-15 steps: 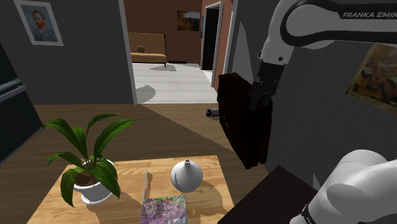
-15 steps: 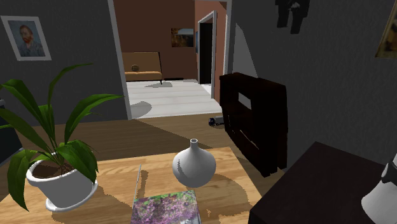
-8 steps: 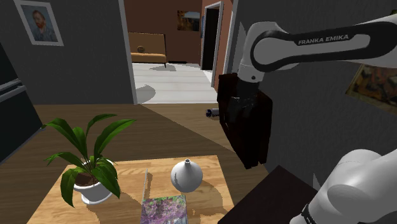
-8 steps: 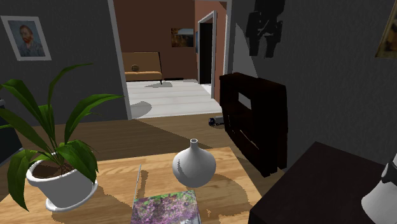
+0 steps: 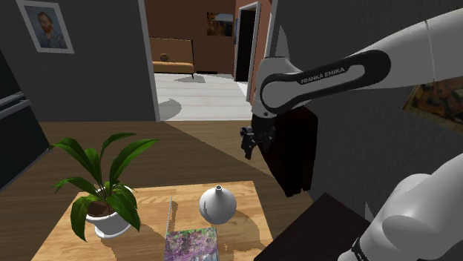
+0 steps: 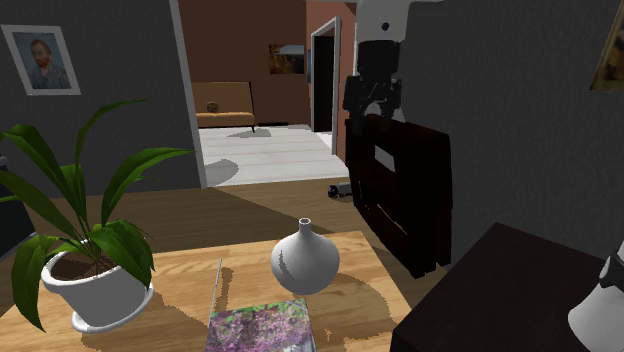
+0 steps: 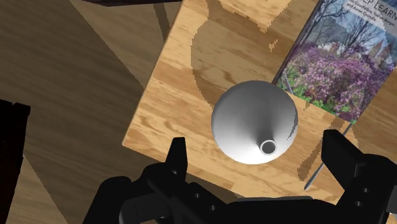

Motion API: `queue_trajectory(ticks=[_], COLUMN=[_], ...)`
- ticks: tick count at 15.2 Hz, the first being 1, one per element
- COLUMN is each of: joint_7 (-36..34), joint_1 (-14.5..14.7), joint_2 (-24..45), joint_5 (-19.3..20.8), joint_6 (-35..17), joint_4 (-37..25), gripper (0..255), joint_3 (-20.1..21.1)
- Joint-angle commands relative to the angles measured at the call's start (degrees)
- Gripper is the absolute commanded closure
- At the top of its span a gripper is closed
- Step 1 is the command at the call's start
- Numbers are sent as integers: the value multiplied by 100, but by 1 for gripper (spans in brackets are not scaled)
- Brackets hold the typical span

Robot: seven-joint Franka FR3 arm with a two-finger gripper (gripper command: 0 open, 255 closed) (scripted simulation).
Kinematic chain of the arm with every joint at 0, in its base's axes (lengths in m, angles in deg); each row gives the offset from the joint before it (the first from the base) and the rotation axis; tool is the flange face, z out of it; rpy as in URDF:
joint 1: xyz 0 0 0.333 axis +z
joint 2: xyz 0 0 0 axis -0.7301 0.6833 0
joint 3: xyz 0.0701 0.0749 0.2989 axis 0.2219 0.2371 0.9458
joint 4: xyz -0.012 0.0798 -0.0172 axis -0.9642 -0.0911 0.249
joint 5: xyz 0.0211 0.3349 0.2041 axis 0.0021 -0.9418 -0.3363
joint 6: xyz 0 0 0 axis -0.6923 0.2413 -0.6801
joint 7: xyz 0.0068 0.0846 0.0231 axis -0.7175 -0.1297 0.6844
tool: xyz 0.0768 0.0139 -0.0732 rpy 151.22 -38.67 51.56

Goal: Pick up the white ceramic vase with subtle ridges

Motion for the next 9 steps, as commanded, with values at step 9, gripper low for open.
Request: queue_trajectory(ticks=[9], joint_7=[-801], joint_1=[85], joint_2=[2208], joint_5=[634], joint_6=[-1415], joint_4=[-711], gripper=[0], joint_3=[341])
